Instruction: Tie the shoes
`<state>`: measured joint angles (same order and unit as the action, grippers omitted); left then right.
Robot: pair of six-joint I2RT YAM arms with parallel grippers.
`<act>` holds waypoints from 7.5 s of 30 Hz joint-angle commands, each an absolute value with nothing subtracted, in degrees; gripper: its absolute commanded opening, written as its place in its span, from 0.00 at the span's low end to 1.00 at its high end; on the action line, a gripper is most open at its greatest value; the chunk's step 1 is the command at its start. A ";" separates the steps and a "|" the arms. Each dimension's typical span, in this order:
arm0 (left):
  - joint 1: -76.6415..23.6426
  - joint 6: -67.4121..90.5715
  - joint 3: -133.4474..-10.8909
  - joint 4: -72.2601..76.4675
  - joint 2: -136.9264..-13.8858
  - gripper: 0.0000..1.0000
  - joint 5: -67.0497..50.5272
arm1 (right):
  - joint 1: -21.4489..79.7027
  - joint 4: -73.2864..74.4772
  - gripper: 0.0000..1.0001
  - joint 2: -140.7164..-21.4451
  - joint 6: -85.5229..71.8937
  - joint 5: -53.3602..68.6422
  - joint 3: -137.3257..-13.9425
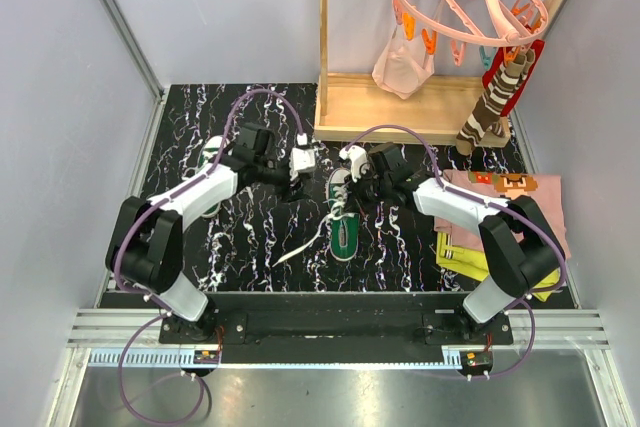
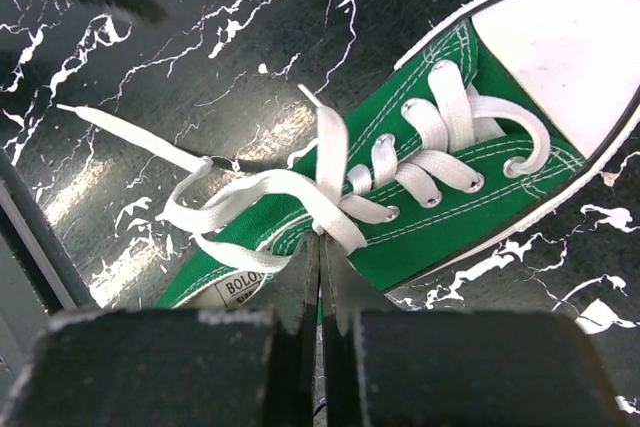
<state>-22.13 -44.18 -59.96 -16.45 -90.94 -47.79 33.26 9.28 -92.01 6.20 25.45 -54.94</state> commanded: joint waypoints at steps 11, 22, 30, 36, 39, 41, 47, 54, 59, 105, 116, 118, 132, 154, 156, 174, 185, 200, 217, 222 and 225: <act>-29.27 -65.13 -64.68 -17.93 -98.43 0.57 -49.57 | 32.78 6.59 0.00 -93.08 7.03 26.37 -55.90; -30.32 -65.74 -68.02 -16.88 -102.39 0.54 -49.40 | 32.61 6.59 0.00 -93.34 7.21 26.37 -56.16; -31.02 -65.39 -68.91 -16.88 -104.59 0.36 -48.61 | 32.43 6.68 0.00 -93.43 7.03 26.54 -56.60; -31.38 -64.26 -68.73 -16.88 -104.68 0.12 -47.03 | 32.17 6.85 0.05 -93.08 7.12 26.46 -56.69; -31.03 -60.40 -68.82 -16.61 -103.98 0.00 -45.27 | 31.29 8.52 0.24 -91.59 7.12 26.46 -57.57; -29.89 -57.50 -68.99 -16.26 -103.62 0.00 -44.74 | 29.80 10.36 0.35 -88.88 8.77 27.51 -57.92; -26.37 -43.08 -71.98 -17.05 -104.85 0.00 -46.40 | 29.18 11.25 0.75 -77.09 20.11 33.47 -54.41; -25.75 -29.81 -75.93 -20.65 -107.83 0.00 -46.85 | 30.93 15.38 0.88 -78.39 33.21 48.58 -57.21; -25.14 -19.63 -79.36 -24.07 -110.83 0.00 -46.23 | 34.71 17.22 0.86 -88.40 42.78 49.66 -62.39; -26.19 -17.40 -77.43 -28.65 -103.28 0.00 -41.93 | 40.53 16.08 0.00 -89.15 29.48 30.06 -69.35; -21.54 -23.29 -76.11 -36.82 -95.36 0.00 -40.87 | 30.77 20.30 0.00 -67.17 20.15 23.47 -50.11; -20.66 -23.99 -75.94 -37.44 -94.49 0.00 -40.70 | 29.80 20.92 0.00 -65.75 17.85 21.72 -48.96; -13.19 -23.73 -74.18 -37.27 -91.50 0.00 -35.86 | 25.67 27.42 0.00 -56.69 15.12 8.36 -43.95; -2.21 -24.61 -66.71 -34.02 -84.82 0.00 -22.77 | 25.05 30.32 0.00 -60.11 23.99 2.20 -41.31; -1.50 -24.78 -66.27 -33.58 -84.11 0.00 -21.80 | 25.05 30.15 0.00 -60.90 24.34 2.02 -41.22; -2.98 -29.09 -61.79 -35.77 -90.00 0.00 -20.74 | 24.43 25.49 0.00 -73.12 24.88 -0.71 -43.15; -9.93 -25.40 -60.29 -33.49 -97.20 0.00 -21.27 | 24.43 22.94 0.05 -84.54 20.83 3.95 -48.25; -8.52 -43.75 -59.33 -34.63 -82.19 0.54 -33.47 | 21.27 31.37 0.78 -73.67 23.55 13.09 -52.47; -21.52 -48.69 -60.99 -21.36 -82.25 0.58 -39.49 | 18.54 30.76 1.00 -63.01 23.80 30.76 -51.25; -25.13 -54.57 -63.19 -21.10 -91.47 0.50 -35.86 | 18.46 30.76 1.00 -67.32 31.81 27.43 -50.54; -27.42 -55.98 -64.16 -21.53 -94.99 0.45 -34.28 | 18.46 31.29 1.00 -69.34 30.85 25.32 -51.24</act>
<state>-25.10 -51.37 -61.39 -22.52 -91.70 -35.88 18.59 31.44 -67.68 27.90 26.98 -50.57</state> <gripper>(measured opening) 0.473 0.994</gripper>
